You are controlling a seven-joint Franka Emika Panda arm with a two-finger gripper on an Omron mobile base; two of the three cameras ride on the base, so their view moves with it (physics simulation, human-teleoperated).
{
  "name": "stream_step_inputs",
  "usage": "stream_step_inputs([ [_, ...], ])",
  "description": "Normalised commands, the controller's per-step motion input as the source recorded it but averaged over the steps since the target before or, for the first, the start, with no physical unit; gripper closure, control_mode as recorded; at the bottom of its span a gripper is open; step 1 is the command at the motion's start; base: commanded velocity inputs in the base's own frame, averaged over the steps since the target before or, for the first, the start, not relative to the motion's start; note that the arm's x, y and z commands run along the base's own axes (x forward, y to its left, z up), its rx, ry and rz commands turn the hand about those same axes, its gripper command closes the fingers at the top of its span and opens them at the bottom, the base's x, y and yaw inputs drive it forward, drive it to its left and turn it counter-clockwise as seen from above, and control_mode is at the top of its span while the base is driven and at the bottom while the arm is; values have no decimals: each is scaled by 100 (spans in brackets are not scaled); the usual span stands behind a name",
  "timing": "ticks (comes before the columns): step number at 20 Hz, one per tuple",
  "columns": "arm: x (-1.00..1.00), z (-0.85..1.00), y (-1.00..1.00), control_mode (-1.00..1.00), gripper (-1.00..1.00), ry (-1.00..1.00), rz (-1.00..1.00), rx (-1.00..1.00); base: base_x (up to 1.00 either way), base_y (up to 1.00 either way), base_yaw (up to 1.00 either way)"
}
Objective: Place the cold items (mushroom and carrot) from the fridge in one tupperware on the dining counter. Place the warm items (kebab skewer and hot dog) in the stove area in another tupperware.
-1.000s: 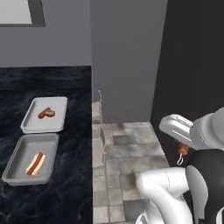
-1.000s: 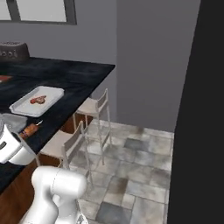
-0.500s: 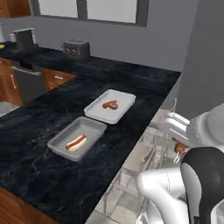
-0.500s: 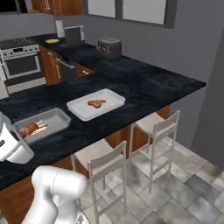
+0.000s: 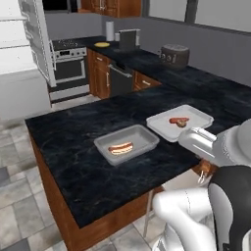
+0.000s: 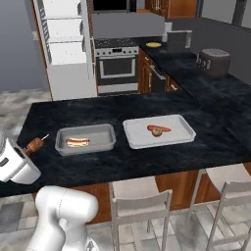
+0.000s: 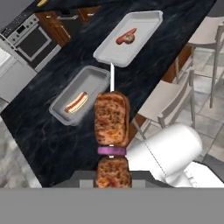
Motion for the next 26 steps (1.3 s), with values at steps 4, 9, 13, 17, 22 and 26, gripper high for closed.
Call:
stream_step_inputs([
  [4, 0, 0, 0, 100, 100, 0, 0, 0, 97, -4, 46],
  [9, 0, 0, 0, 100, 100, 0, 0, 0, 100, 1, 32],
  [13, 75, 0, 14, -100, 100, 31, -21, 0, 25, 5, -4],
  [17, 100, 0, 17, -100, 100, 57, -23, 0, 0, 0, 0],
  [22, 98, -36, 0, -100, 100, 56, -1, 3, 0, 0, 0],
  [26, 61, -61, 1, -100, 100, -3, 0, 17, 0, 0, 0],
])
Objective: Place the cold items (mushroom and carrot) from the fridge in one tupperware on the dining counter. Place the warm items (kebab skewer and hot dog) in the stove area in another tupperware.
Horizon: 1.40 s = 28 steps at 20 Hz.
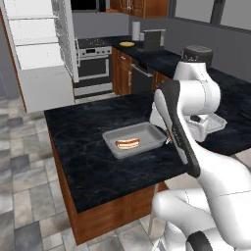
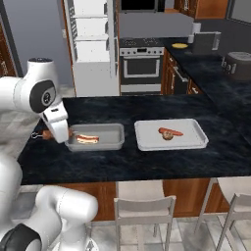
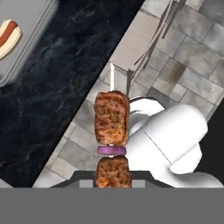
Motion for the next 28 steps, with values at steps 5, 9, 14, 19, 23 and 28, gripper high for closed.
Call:
stream_step_inputs([
  [5, 79, -58, 9, -100, 100, -2, -1, 12, 0, 0, 0],
  [9, 89, -42, 20, -100, 100, 1, -5, 0, 0, 0, 0],
  [14, 100, -29, 11, -100, 100, 2, 0, 2, 0, 0, 0],
  [19, 95, -37, 1, -100, 100, 4, 0, 2, 0, 0, 0],
  [23, 82, -49, 0, -100, 100, 10, 0, 0, 0, 0, 0],
  [28, 78, -52, 6, -100, 100, 9, 0, 0, 0, 0, 0],
])
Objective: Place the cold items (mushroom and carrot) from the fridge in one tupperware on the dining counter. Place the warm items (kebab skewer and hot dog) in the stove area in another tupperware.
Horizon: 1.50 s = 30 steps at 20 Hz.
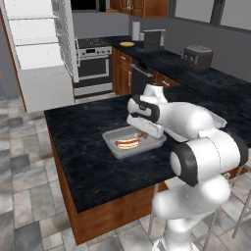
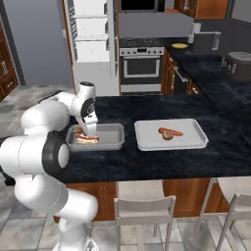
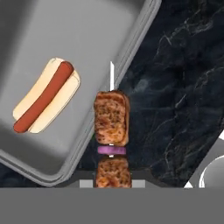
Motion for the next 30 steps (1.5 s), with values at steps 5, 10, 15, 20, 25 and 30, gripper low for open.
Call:
stream_step_inputs([
  [5, 61, -46, 17, -100, 100, 10, 0, 0, 0, 0, 0],
  [10, 51, -44, 14, -100, 100, 3, 0, -1, 0, 0, 0],
  [15, 54, -45, 5, -100, 100, 0, 0, 0, 0, 0, 0],
  [20, 53, -40, 5, -100, 100, 0, -1, 0, 0, 0, 0],
  [25, 30, -30, 1, -100, -100, -1, -2, 0, 0, 0, 0],
  [30, -8, -21, -2, -100, -100, -4, -7, 0, 0, 0, 0],
])
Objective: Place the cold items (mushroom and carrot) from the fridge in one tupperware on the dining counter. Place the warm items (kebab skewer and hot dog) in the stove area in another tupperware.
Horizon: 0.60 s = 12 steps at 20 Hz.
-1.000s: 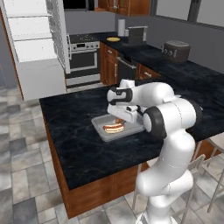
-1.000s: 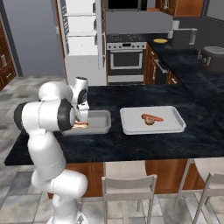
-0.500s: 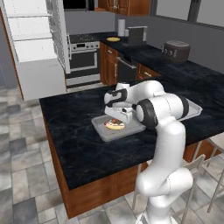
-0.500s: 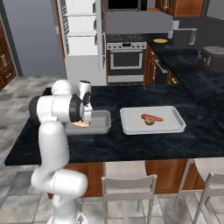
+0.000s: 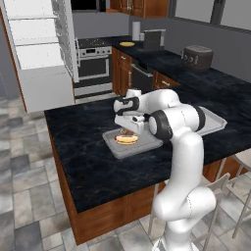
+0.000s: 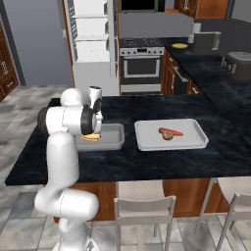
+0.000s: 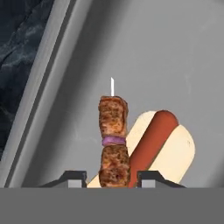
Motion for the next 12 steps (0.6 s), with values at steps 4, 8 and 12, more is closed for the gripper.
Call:
stream_step_inputs([
  [4, -14, -11, -8, -100, -100, -1, -8, 0, 0, 0, 0],
  [8, -35, 10, -15, -100, -100, -10, -7, 3, 0, 0, 0],
  [12, -56, 48, -13, -100, -100, -19, -6, 1, 0, 0, 0],
])
